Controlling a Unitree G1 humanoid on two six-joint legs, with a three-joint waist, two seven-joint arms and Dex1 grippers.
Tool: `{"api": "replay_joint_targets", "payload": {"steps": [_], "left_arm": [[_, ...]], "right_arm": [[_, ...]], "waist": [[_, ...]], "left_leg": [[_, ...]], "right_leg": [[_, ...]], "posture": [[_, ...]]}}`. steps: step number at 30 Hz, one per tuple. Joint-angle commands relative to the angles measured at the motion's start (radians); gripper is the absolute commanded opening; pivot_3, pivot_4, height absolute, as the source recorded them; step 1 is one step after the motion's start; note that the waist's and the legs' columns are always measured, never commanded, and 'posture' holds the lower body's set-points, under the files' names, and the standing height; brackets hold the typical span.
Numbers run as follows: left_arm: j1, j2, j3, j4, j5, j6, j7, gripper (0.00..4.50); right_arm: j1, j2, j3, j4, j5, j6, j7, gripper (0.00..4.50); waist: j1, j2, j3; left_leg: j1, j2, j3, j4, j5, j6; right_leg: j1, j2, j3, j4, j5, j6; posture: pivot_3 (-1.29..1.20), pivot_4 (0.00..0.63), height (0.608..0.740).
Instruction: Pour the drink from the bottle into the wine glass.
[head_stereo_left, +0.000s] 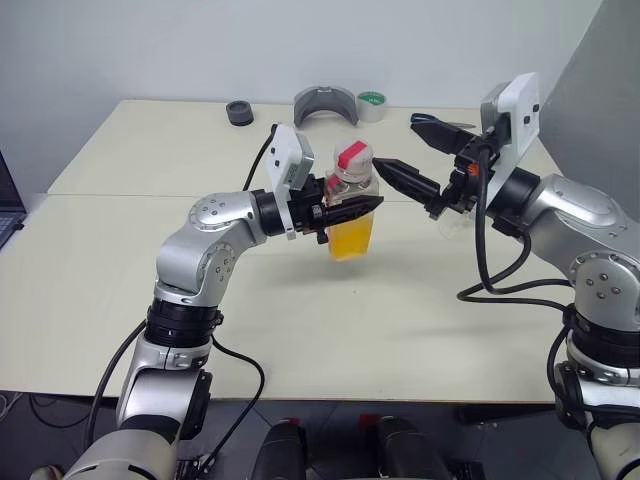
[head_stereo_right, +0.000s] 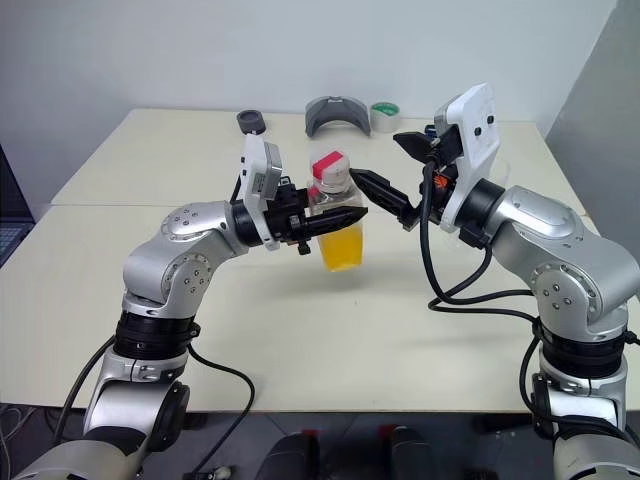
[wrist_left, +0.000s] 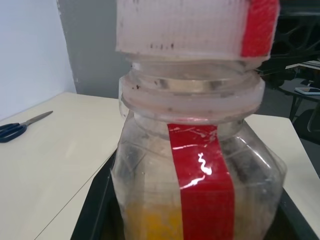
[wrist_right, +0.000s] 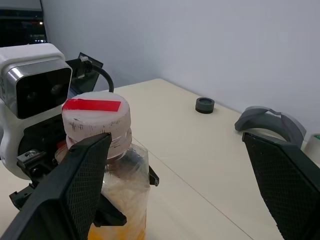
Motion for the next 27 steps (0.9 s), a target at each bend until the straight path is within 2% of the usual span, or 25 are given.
{"api": "replay_joint_targets", "payload": {"steps": [1,27], "left_arm": [[-0.015,0.0,0.02,-0.047,-0.022,-0.009,-0.001,1.74],[-0.006,-0.002,0.022,-0.055,-0.024,-0.01,0.006,1.74]], "right_arm": [[0.008,-0.012,-0.014,-0.035,0.021,0.004,0.019,4.47],[-0.005,0.023,-0.004,-0.03,0.058,0.004,0.031,4.47]], "waist": [[0.0,0.0,0.0],[0.0,0.0,0.0]], "left_leg": [[0.0,0.0,0.0,0.0,0.0,0.0],[0.0,0.0,0.0,0.0,0.0,0.0]], "right_leg": [[0.0,0.0,0.0,0.0,0.0,0.0],[0.0,0.0,0.0,0.0,0.0,0.0]], "posture": [[0.0,0.15,0.74],[0.0,0.15,0.74]]}}
